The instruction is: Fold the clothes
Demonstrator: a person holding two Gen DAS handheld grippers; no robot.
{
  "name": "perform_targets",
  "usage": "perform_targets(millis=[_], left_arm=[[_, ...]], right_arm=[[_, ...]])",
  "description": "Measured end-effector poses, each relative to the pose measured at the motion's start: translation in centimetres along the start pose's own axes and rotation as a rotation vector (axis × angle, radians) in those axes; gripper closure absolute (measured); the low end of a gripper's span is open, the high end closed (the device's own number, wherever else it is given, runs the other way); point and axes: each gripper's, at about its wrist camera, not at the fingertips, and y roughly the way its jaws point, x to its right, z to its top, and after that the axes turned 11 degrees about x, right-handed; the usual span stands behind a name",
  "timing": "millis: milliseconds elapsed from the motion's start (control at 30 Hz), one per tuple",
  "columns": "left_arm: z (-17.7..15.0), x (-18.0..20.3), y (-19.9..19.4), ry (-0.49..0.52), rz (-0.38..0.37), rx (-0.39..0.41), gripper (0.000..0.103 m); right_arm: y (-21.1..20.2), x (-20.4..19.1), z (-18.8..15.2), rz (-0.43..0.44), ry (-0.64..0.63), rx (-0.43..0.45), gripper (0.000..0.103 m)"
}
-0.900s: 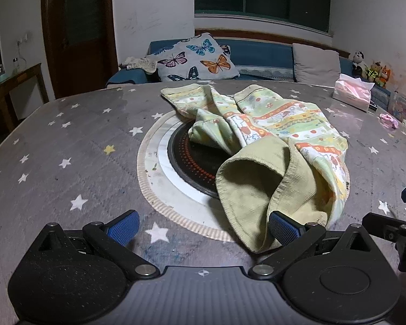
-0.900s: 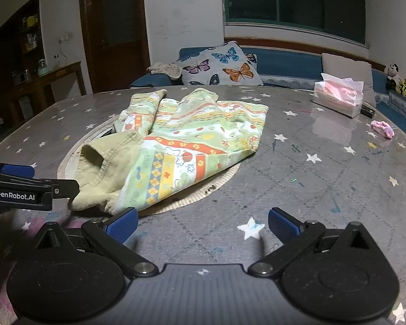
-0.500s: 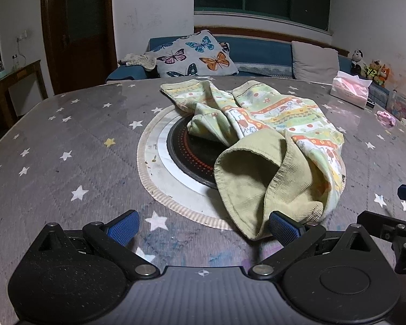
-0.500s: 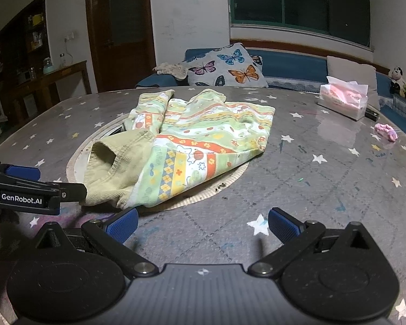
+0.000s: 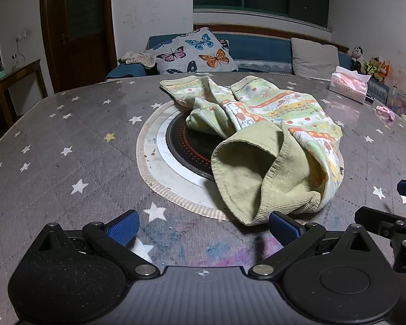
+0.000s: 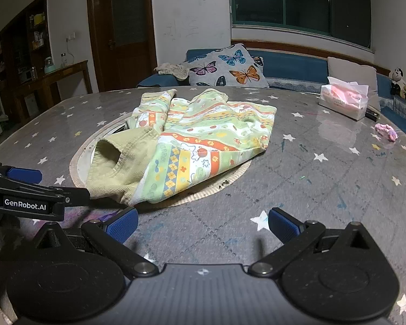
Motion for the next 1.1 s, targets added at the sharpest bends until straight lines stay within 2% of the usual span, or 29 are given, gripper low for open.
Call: perform_targets(millis=[1100], left_arm=[[0.04,-0.04,0.87,0.002,0.006,-0.019,0.000]], right_arm=[[0.96,-0.20,0.03,0.009,-0.002,-0.016,0.000]])
